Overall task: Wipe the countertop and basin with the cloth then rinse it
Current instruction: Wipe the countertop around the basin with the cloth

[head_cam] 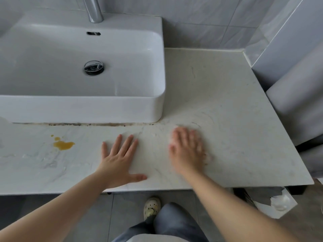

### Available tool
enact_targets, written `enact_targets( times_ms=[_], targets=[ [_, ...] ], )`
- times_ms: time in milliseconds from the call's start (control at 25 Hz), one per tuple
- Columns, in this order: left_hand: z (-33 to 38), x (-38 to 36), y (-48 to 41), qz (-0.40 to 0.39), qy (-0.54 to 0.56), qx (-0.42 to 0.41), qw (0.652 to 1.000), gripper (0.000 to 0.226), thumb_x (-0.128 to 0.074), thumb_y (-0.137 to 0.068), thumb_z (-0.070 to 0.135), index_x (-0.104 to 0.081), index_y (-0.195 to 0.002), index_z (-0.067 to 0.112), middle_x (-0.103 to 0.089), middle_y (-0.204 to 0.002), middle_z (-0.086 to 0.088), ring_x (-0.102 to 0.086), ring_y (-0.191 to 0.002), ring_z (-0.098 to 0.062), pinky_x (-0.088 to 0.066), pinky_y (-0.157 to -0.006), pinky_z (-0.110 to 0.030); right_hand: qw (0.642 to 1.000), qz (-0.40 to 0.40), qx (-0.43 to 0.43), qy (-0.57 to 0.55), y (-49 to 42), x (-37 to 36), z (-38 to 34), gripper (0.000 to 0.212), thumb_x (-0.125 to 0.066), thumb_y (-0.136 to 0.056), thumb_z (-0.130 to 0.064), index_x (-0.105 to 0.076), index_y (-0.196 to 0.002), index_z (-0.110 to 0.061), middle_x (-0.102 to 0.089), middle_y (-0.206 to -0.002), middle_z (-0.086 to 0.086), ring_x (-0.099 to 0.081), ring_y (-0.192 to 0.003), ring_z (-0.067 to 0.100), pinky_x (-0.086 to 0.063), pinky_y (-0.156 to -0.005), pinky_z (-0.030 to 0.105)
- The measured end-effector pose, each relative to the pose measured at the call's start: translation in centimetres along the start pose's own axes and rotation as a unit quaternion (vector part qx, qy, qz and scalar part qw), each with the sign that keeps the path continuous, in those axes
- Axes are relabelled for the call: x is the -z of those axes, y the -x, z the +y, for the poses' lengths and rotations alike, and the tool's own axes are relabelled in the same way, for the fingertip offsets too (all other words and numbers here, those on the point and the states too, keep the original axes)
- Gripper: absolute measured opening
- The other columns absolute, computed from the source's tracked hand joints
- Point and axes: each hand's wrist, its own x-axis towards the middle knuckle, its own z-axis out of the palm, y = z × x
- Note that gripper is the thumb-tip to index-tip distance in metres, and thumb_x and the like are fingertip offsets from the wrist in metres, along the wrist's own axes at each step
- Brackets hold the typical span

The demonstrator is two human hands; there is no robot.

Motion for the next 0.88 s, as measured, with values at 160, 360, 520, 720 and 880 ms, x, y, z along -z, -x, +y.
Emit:
enact_targets(
  times_ms=[160,360,520,720,880],
  targets=[
    [0.0,0.3,-0.1,-0.016,-0.001,0.004,1.0,0.131,0.008,-0.024,0.099,0.043,-0.122,0.018,0.044,-0.134,0.009,0.043,-0.124,-0.016,0.014,-0.107,-0.058,0.973,-0.016,0.229,0.031,3.1,0.1,-1.0,0.052,-0.027,-0.092,-0.044,-0.039,-0.14,-0.029,-0.044,-0.145,-0.006,-0.039,-0.135,0.024,-0.03,-0.108,0.047],
    [1.3,0.5,-0.5,-0.024,-0.026,0.036,0.999,0.131,-0.007,-0.034,0.098,0.039,-0.128,0.018,0.043,-0.134,0.005,0.033,-0.135,-0.029,0.01,-0.107,-0.062,0.996,0.022,-0.082,0.001,1.9,1.9,12.0,0.072,-0.005,-0.08,-0.052,-0.024,-0.146,-0.03,-0.021,-0.156,-0.004,-0.014,-0.144,0.026,-0.013,-0.114,0.046],
    [1.6,0.4,-0.6,-0.006,-0.006,0.052,0.999,0.145,-0.002,-0.024,0.101,0.027,-0.142,0.022,0.036,-0.146,0.006,0.029,-0.137,-0.027,0.01,-0.109,-0.059,1.0,0.002,-0.012,-0.006,4.4,0.4,4.9,0.065,-0.017,-0.085,-0.047,-0.034,-0.143,-0.022,-0.032,-0.152,0.004,-0.024,-0.14,0.034,-0.012,-0.114,0.049],
    [1.7,0.5,-0.1,0.011,0.025,0.074,0.997,0.14,-0.017,-0.028,0.101,0.022,-0.143,0.031,0.026,-0.153,0.009,0.027,-0.138,-0.02,0.011,-0.111,-0.054,0.977,-0.05,0.205,0.033,3.7,1.0,5.9,0.058,-0.006,-0.092,-0.047,-0.007,-0.148,-0.033,-0.007,-0.157,-0.011,-0.001,-0.146,0.02,0.006,-0.114,0.039],
    [1.6,0.5,-0.2,0.024,0.034,0.079,0.996,0.136,-0.027,-0.033,0.098,0.017,-0.145,0.034,0.021,-0.154,0.011,0.025,-0.139,-0.018,0.011,-0.112,-0.052,0.999,-0.006,-0.044,0.031,1.8,1.6,10.1,0.065,-0.006,-0.089,-0.048,-0.013,-0.149,-0.026,-0.011,-0.158,0.0,-0.007,-0.145,0.028,-0.004,-0.116,0.044]
  ],
)
